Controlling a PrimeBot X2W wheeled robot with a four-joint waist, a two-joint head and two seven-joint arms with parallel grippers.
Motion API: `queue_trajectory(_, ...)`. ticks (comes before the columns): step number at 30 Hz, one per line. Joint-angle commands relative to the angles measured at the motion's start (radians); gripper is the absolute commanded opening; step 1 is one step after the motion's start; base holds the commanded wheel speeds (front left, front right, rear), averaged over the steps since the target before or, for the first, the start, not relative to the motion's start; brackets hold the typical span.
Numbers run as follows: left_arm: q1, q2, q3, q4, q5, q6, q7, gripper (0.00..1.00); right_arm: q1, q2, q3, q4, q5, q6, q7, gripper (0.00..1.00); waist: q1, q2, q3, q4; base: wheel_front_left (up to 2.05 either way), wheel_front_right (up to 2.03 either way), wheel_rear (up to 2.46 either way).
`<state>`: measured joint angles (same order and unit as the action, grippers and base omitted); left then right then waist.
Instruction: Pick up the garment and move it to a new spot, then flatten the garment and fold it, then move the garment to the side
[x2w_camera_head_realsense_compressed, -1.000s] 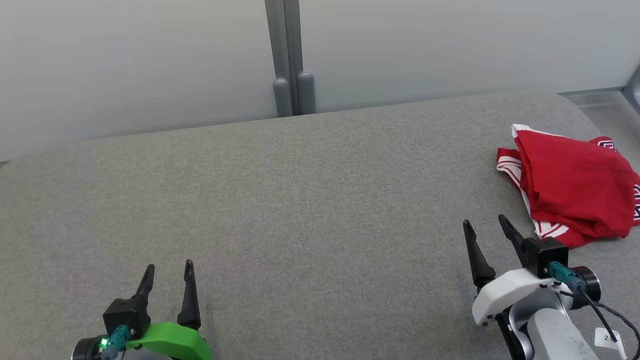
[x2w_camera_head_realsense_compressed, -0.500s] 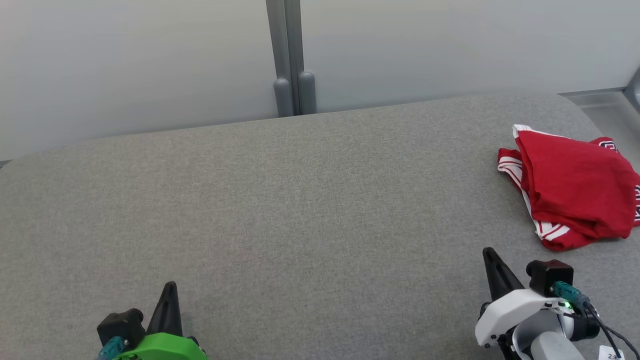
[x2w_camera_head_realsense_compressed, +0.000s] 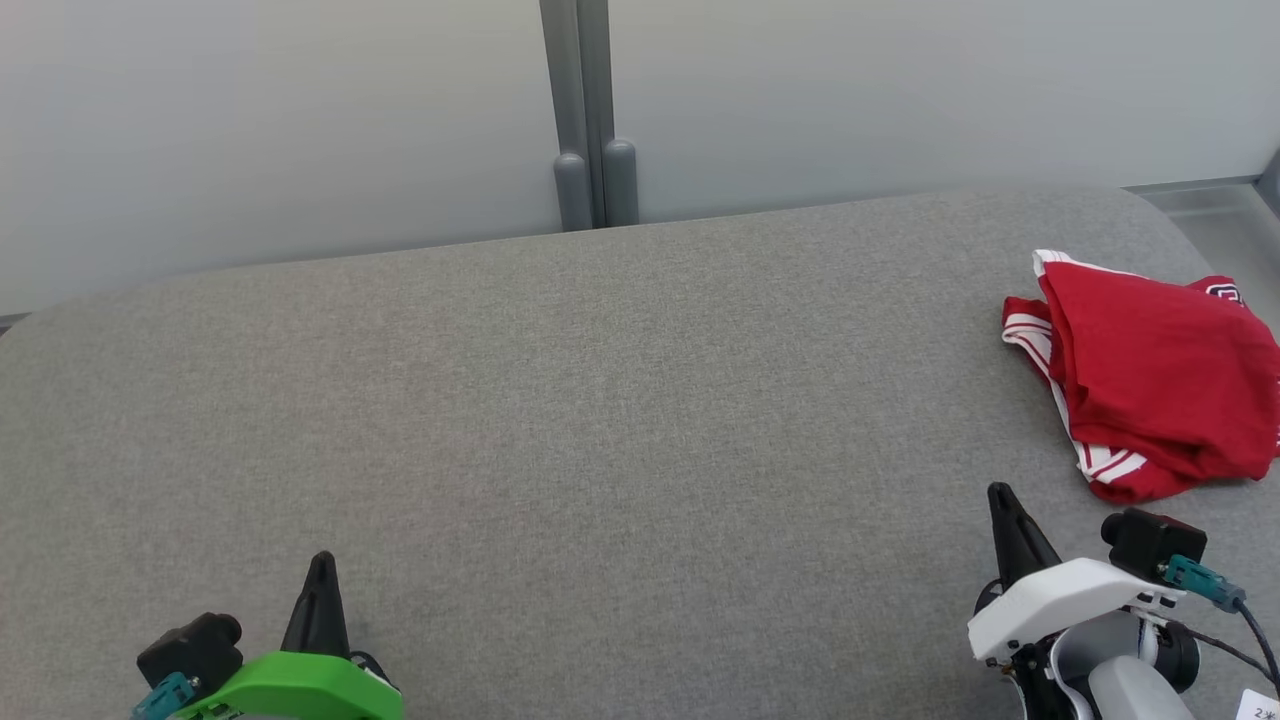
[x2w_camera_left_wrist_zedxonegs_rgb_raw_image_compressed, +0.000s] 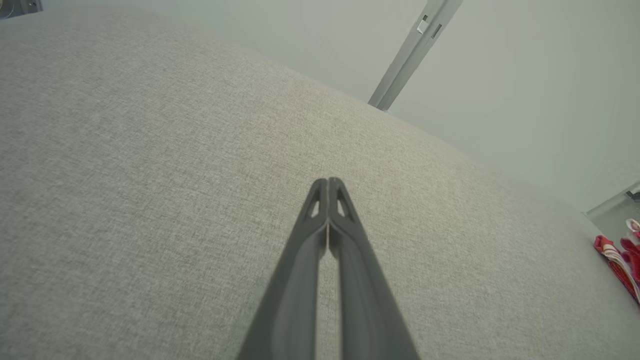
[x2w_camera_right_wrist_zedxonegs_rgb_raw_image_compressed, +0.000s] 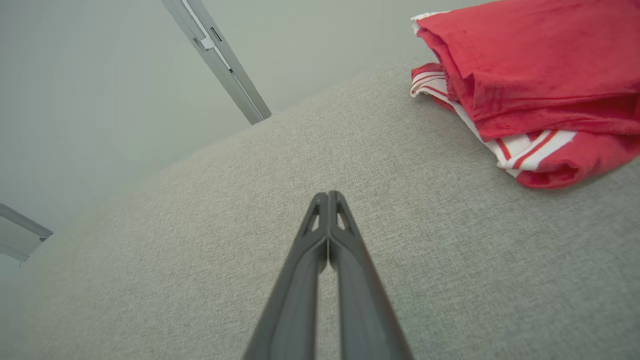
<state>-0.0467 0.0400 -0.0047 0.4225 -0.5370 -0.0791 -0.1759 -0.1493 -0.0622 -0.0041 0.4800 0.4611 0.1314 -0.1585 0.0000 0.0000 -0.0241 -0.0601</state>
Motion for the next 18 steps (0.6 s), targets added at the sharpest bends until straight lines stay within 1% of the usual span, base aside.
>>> queue_trajectory(1,-0.023,0.005,0.006,-0.024,-0.046,-0.005,0.008,0.00,-0.011,-0.002,-0.008,-0.027,0.049,0.000,0.010,0.00,0.0000,0.0000,0.000,0.001,0.00,0.00,0.00)
queue_trajectory(2,-0.023,0.005,0.006,-0.024,-0.046,-0.005,0.008,0.00,-0.011,-0.002,-0.008,-0.027,0.049,0.000,0.010,0.00,0.0000,0.0000,0.000,0.001,0.00,0.00,0.00)
queue_trajectory(10,-0.028,0.006,0.016,-0.044,-0.168,-0.011,0.037,0.00,-0.004,-0.001,-0.023,-0.052,0.179,0.000,0.044,0.00,0.0000,0.0000,0.003,0.006,0.00,0.00,0.00)
queue_trajectory(11,-0.029,0.006,0.018,-0.049,-0.198,-0.012,0.044,0.00,-0.003,0.000,-0.027,-0.059,0.210,0.000,0.053,0.00,0.0000,0.0000,0.003,0.007,0.00,0.00,0.00)
queue_trajectory(18,-0.033,0.007,0.026,-0.065,-0.293,-0.017,0.068,0.00,0.002,0.001,-0.039,-0.078,0.312,0.000,0.080,0.00,0.0000,0.0000,0.005,0.011,0.00,0.00,0.00)
